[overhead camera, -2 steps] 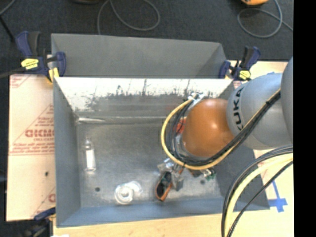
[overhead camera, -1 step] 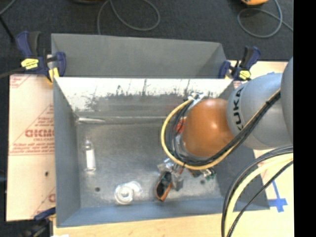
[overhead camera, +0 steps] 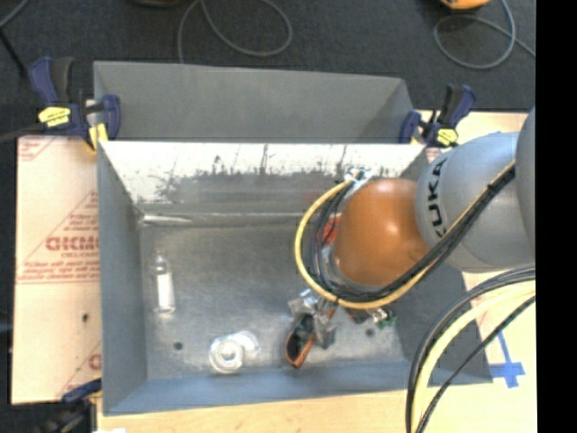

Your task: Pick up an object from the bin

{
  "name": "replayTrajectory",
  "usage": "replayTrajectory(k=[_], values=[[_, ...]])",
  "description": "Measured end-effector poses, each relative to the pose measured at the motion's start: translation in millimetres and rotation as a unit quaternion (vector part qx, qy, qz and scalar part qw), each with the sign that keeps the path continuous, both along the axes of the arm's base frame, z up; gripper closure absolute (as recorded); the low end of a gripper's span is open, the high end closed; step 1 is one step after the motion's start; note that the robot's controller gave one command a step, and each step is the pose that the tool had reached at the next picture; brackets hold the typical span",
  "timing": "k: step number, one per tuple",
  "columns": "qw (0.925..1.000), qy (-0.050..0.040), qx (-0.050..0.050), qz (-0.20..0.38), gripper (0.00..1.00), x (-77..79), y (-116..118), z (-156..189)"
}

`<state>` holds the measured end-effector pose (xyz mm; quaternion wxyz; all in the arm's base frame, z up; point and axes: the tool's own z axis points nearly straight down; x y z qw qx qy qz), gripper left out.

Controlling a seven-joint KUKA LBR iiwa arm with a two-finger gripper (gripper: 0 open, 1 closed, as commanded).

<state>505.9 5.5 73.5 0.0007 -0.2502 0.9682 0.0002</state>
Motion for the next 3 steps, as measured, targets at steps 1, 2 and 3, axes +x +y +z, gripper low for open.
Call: replayTrajectory(k=[1, 2, 3], values=[[0.9964, -0.0027, 0.000, 0.085, 1.00, -11.5, -9, 46], [0.9871, -0.0049, -0.001, 0.160, 1.00, -0.4, -2, 39], [0.9967, -0.0018, 0.000, 0.081, 1.00, -1.3, -6, 215]])
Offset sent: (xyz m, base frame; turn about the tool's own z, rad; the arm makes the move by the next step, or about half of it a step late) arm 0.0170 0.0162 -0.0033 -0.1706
